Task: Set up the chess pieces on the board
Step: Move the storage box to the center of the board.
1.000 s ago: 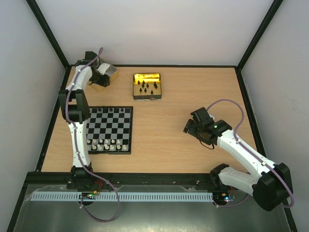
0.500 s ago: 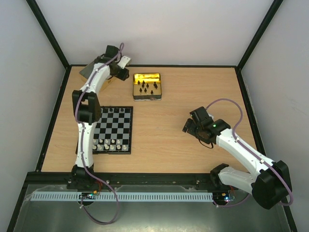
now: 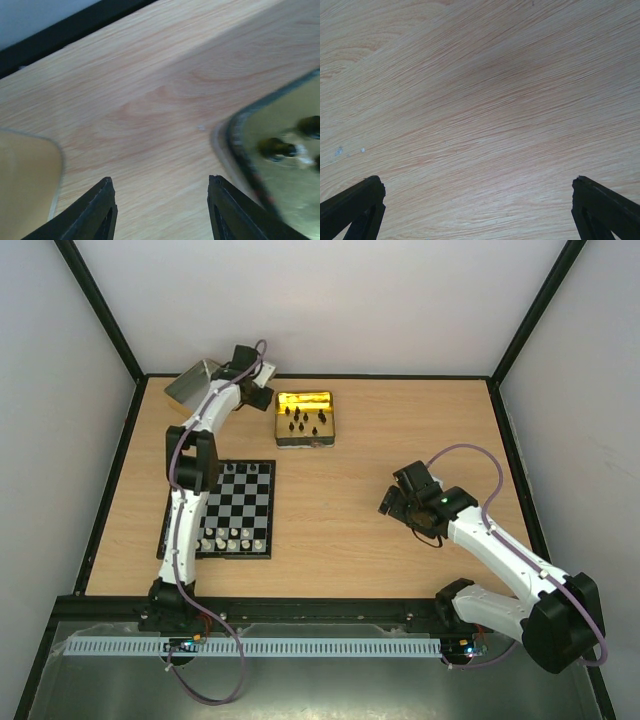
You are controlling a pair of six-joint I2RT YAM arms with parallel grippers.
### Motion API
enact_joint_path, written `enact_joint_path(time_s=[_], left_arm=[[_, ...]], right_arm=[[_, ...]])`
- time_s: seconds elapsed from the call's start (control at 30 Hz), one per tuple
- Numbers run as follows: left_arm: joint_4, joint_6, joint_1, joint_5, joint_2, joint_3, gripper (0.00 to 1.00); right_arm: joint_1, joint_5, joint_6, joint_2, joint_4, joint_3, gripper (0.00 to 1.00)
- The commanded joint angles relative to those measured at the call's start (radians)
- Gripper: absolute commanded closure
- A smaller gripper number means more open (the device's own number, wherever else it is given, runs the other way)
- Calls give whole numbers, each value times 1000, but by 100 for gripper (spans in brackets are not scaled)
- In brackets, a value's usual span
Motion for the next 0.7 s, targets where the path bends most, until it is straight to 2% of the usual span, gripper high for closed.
enact_joint_path(time_s=[0.0,0.1,0.23,0.43,0.67], left_arm=[[-42,-9,-31,116,10,16,49],[-67,-10,-42,151,-4,-26,50],[-74,-1,-52,185,-52,-116,52],[-90,22,-81,198,-116,-225,53],[-63,27,-109,202,-200,-346,55]], right_arm=[[5,48,-9,6,-31,27,2],[3,63,-44,74,14,75,2],[-1,102,-103,261,64,218,2],[-52,117,-171,578,96,515,2],[-116,73,-232,918,32,893,2]])
